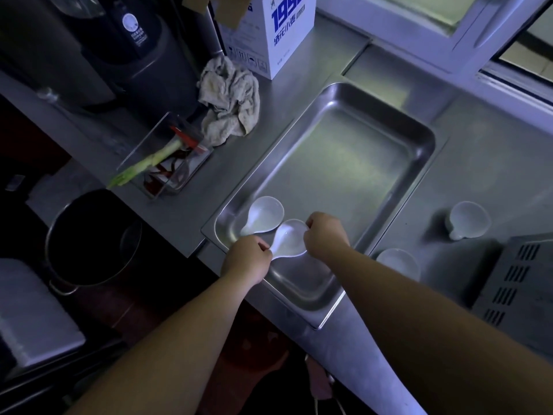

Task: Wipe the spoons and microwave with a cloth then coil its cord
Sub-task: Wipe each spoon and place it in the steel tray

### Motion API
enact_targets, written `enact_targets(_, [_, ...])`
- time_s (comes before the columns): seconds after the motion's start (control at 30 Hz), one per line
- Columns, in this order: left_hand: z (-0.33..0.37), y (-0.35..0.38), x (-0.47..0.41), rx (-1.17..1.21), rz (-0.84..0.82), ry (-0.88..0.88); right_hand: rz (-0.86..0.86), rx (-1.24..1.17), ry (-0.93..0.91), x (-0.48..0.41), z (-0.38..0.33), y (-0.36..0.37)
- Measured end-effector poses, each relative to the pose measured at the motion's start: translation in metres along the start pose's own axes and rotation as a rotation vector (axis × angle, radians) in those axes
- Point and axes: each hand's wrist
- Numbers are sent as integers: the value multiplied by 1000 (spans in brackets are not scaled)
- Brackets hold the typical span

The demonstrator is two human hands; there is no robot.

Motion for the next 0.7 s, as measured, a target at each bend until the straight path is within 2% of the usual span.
enact_targets(0.7, [-2,-11,-6,45,45,-81,-50,21,-78,-24,-13,7])
Point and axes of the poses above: each hand's wrist, its own x-axis away from the middle knuckle, its own y-axis out of the palm, z = x × y, and after that the axes turned 10 degrees about -z, right-handed
